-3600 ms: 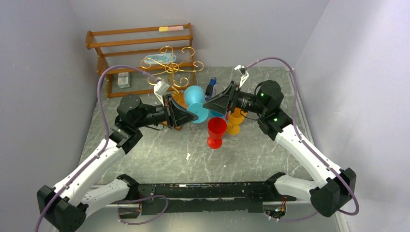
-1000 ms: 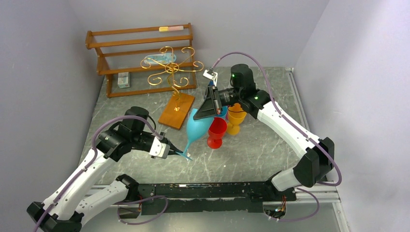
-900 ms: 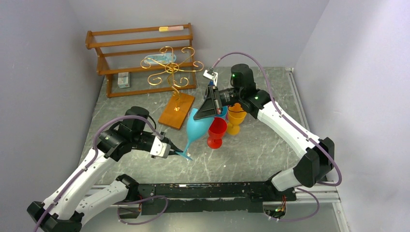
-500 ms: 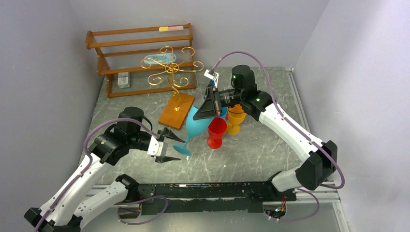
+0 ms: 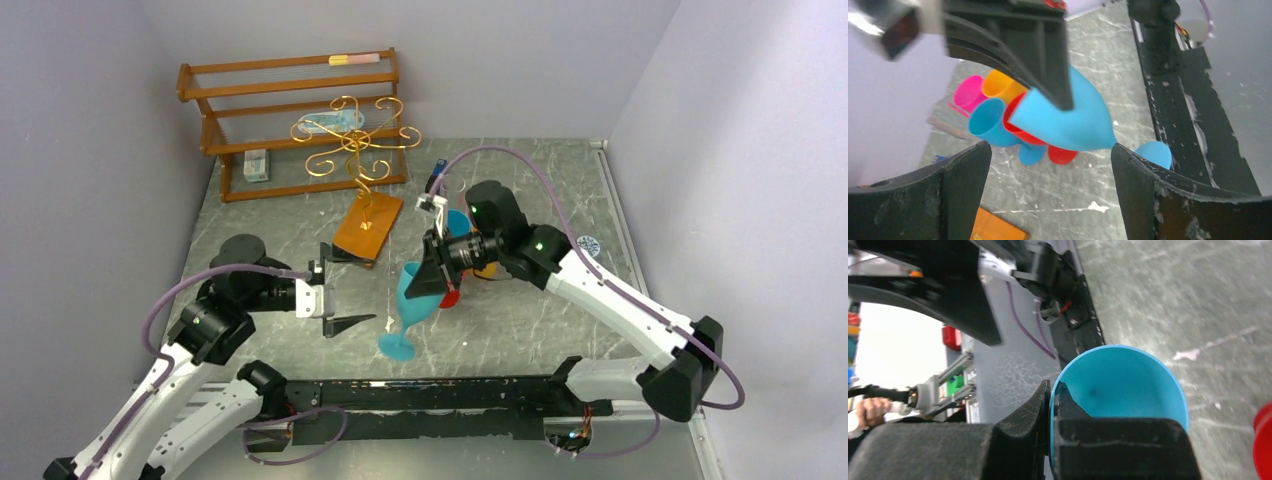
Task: Take the wine glass off the wine glass rack
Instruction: Place the wine glass at the center of the board.
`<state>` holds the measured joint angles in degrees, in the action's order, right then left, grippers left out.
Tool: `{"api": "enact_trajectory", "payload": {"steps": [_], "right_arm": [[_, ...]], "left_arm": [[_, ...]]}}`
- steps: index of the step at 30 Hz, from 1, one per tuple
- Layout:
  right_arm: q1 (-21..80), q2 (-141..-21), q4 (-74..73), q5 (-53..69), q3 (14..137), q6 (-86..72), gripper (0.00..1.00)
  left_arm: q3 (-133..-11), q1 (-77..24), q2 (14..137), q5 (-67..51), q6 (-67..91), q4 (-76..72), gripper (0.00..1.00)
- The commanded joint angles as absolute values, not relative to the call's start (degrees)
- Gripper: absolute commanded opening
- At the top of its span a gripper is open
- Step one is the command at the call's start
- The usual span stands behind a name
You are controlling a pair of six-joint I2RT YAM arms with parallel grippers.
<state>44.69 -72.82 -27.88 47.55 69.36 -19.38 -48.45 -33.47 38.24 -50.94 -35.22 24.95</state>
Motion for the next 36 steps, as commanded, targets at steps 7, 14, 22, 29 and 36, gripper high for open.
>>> {"api": "enact_trajectory", "payload": {"steps": [7, 14, 22, 29, 36], "right_arm": [[47.6, -53.6, -23.5, 23.7, 50.6, -13.8, 0.0], [47.6, -50.5, -31.8, 5.9, 48.2, -14.6, 0.0], [47.6, -50.7, -35.3, -6.9, 48.0, -21.9, 0.0], [47.6, -46.8, -34.0, -19.2, 46.8, -23.0, 0.0], [47.6, -48.3, -30.1, -23.1, 43.9, -24.3, 0.0]], "left_arm": [[-44.5, -33.6, 33.6, -43.1, -23.3, 9.4, 0.97], [-43.9, -33.7, 32.9, -41.5, -23.4, 11.7, 0.97], [-44.2, -33.6, 35.9, -42.0, -23.0, 14.3, 0.97], [-44.5, -33.7, 36.6, -40.2, -21.9, 14.1, 0.97], [-44.8, -33.7, 37.2, -38.1, -19.6, 13.9, 0.97]]}}
